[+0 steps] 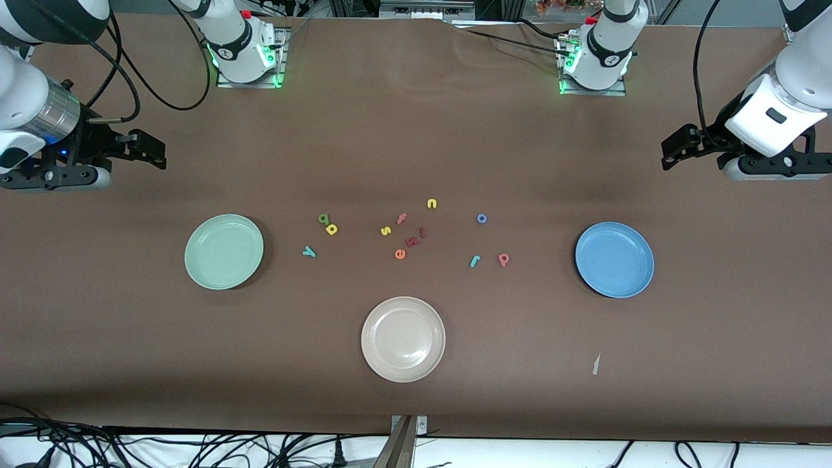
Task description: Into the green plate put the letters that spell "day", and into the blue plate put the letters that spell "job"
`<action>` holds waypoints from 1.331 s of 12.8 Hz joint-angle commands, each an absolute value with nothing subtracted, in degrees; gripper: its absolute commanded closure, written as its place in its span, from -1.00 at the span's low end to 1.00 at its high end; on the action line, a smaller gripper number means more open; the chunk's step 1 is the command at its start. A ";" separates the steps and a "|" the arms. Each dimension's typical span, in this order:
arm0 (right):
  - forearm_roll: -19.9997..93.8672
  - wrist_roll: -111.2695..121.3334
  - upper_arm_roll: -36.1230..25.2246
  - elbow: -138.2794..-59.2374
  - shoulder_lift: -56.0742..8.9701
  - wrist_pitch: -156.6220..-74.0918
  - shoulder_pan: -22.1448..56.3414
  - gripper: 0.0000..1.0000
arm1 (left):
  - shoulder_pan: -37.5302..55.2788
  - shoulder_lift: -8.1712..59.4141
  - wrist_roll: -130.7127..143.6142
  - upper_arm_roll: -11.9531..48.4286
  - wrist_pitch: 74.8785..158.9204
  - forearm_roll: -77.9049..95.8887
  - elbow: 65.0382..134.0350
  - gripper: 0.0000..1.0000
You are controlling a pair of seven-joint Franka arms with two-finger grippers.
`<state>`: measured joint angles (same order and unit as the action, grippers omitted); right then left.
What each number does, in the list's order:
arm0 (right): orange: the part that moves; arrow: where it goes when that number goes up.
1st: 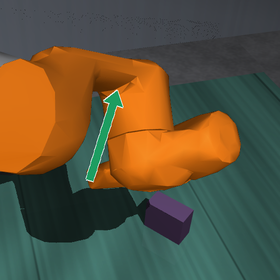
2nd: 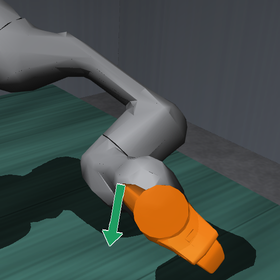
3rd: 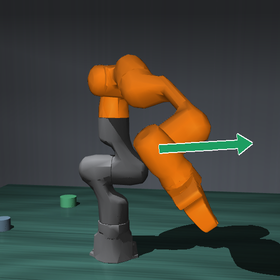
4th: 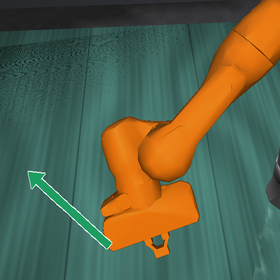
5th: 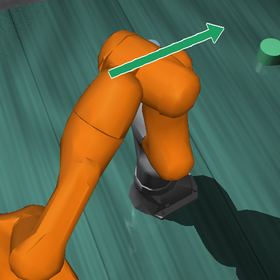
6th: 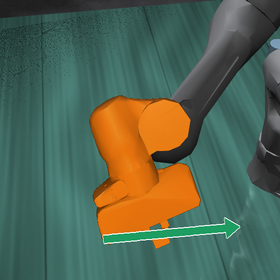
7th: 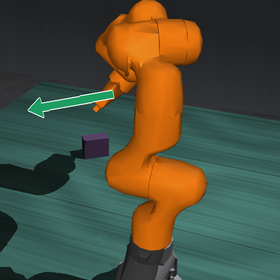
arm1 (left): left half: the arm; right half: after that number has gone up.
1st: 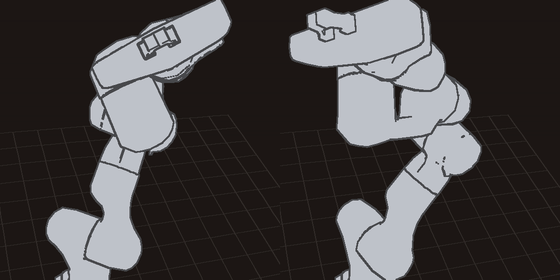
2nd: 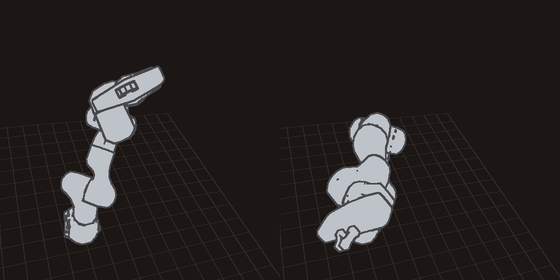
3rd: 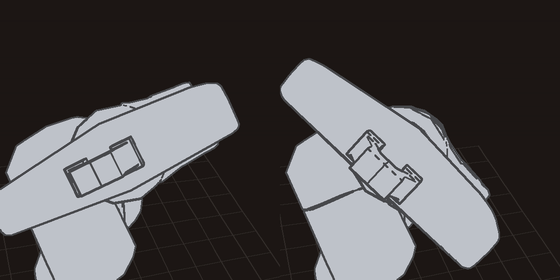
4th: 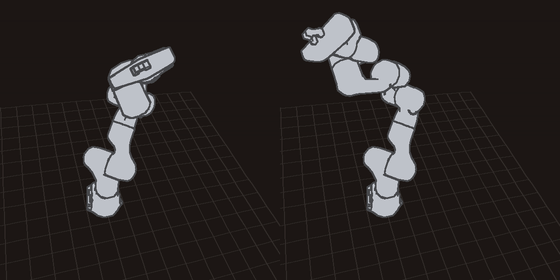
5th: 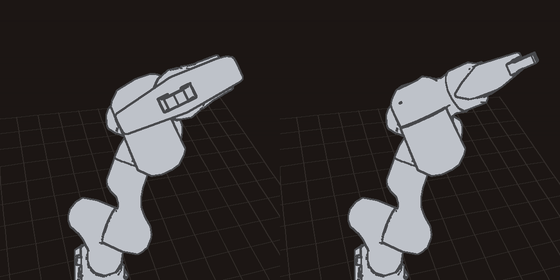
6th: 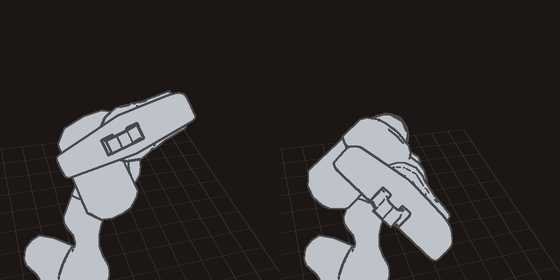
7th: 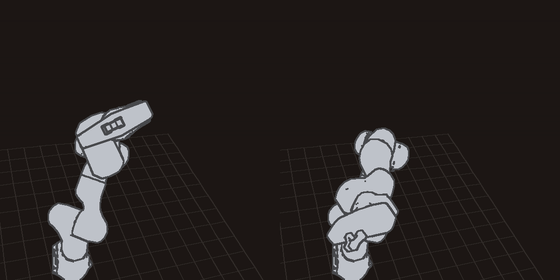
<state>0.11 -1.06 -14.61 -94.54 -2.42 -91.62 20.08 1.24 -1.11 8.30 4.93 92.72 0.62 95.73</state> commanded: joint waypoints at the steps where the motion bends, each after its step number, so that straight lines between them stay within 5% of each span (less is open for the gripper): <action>1: -0.09 -0.09 -14.33 -92.99 -2.99 -90.61 19.51 -1.00 | 1.14 -0.97 7.12 5.01 91.93 -0.70 94.83 -1.00; 17: 0.87 -0.35 -13.63 -93.34 -3.25 -91.32 20.39 -1.00 | 1.05 -0.97 7.29 5.01 91.93 -0.62 94.83 -1.00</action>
<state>0.19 -1.06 -14.29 -94.53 -2.48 -91.66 20.24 1.23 -1.11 8.30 4.93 92.69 0.62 95.73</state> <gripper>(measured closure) 0.000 0.000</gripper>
